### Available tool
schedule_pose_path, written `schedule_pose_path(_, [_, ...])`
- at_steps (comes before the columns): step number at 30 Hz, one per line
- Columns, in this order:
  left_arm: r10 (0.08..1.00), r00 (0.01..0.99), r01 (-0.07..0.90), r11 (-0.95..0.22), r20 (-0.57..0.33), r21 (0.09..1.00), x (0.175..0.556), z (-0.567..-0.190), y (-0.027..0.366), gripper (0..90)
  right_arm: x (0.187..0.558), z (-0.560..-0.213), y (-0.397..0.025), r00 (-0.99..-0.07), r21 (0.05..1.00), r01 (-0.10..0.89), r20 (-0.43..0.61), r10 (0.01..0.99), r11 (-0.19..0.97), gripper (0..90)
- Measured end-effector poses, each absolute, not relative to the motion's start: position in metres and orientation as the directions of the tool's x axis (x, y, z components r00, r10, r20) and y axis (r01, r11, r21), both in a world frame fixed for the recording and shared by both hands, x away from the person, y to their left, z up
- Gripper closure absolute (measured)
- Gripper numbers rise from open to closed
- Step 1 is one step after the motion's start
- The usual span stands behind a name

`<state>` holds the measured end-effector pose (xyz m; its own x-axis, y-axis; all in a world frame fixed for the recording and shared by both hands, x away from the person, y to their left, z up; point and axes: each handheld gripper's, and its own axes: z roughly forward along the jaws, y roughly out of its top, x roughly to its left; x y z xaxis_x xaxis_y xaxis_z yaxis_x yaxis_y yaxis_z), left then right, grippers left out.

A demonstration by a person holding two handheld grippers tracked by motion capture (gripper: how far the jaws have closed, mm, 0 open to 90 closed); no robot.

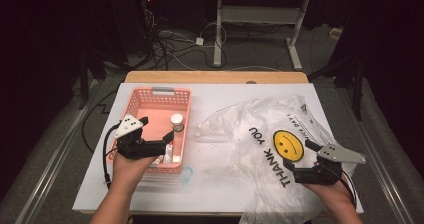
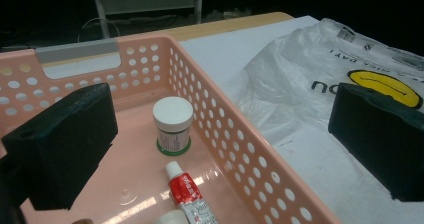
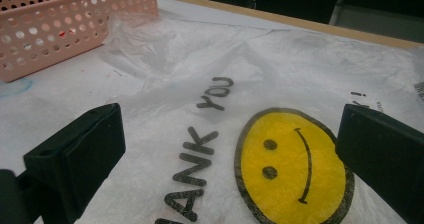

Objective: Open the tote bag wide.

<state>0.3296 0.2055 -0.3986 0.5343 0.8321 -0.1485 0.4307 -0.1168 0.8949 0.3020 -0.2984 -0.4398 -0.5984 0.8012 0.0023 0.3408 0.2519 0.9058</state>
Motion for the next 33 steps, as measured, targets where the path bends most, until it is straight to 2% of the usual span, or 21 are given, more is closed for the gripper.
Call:
schedule_pose_path(14, [0.828,0.541,0.452,-0.138,-0.147,0.881,0.355,-0.396,0.193,0.0,0.301,-0.437,-0.269,-0.655,0.9,0.338,0.014,0.756,0.276,2.5])
schedule_pose_path(20, [0.83,0.537,0.465,-0.143,-0.15,0.873,0.358,-0.397,0.194,0.0,0.318,-0.43,-0.242,-0.684,0.889,0.338,0.005,0.73,0.31,8.8])
schedule_pose_path(21, [0.832,0.535,0.466,-0.146,-0.147,0.872,0.358,-0.397,0.194,0.0,0.324,-0.432,-0.233,-0.699,0.882,0.346,0.015,0.715,0.32,14.6])
schedule_pose_path(26, [0.834,0.533,0.472,-0.153,-0.143,0.868,0.358,-0.398,0.194,0.0,0.323,-0.445,-0.209,-0.75,0.858,0.354,0.023,0.661,0.372,23.5])
schedule_pose_path(33, [0.838,0.534,0.47,-0.185,-0.111,0.863,0.351,-0.4,0.193,0.0,0.314,-0.461,-0.19,-0.784,0.799,0.377,0.006,0.62,0.469,28.3])
